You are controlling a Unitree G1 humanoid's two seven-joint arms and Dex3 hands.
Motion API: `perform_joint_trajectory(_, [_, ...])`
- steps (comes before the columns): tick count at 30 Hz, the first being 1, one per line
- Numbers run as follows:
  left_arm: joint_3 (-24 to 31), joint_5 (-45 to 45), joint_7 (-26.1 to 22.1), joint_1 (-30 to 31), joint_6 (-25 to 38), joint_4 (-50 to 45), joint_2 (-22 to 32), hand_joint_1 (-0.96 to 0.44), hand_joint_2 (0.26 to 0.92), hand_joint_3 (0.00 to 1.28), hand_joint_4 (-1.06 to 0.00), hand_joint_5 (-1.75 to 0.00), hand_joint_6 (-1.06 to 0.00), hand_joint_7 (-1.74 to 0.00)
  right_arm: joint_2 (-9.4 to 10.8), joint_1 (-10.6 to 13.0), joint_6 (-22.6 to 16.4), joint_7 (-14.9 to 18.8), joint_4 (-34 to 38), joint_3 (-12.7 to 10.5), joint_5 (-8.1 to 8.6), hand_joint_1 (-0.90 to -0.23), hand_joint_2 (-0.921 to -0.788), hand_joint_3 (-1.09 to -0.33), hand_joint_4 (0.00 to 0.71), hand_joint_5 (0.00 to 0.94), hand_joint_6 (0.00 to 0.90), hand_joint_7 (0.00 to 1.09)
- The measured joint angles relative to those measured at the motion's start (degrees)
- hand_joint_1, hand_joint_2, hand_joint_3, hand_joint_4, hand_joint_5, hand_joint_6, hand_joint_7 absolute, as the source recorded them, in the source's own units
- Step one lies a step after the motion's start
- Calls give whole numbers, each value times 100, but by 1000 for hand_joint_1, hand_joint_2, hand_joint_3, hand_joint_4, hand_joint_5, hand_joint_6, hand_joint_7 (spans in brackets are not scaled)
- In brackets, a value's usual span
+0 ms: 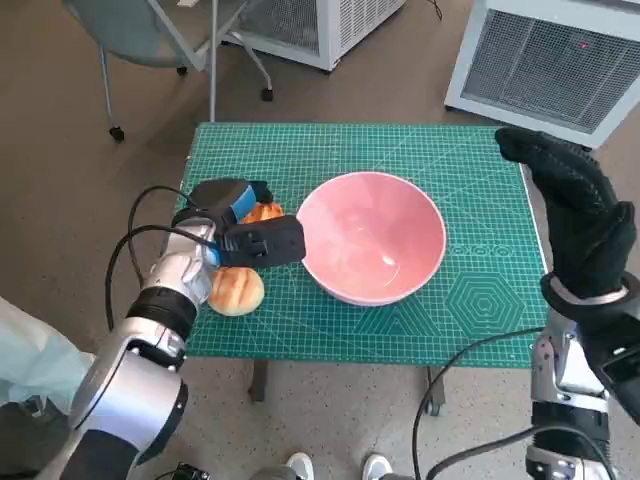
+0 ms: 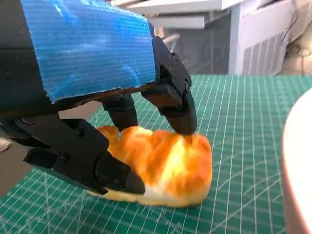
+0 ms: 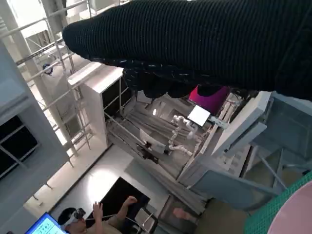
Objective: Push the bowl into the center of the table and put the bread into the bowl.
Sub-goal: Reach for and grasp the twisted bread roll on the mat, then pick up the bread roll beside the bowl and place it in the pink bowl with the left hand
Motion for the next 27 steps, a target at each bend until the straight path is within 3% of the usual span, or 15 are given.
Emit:
perform_joint_trajectory(17, [501, -396, 134, -6, -316, -594, 310, 0, 919, 46, -702, -1257, -687, -993, -11, 0, 49, 2, -3, 21, 9, -661, -921, -664, 109, 0, -1, 440])
perform_joint_trajectory(27, [999, -636, 218, 198, -522, -2285, 606, 2, 919, 37, -737, -1142, -657, -1105, -14, 0, 66, 10, -9, 31, 17, -661, -921, -663, 108, 0, -1, 440])
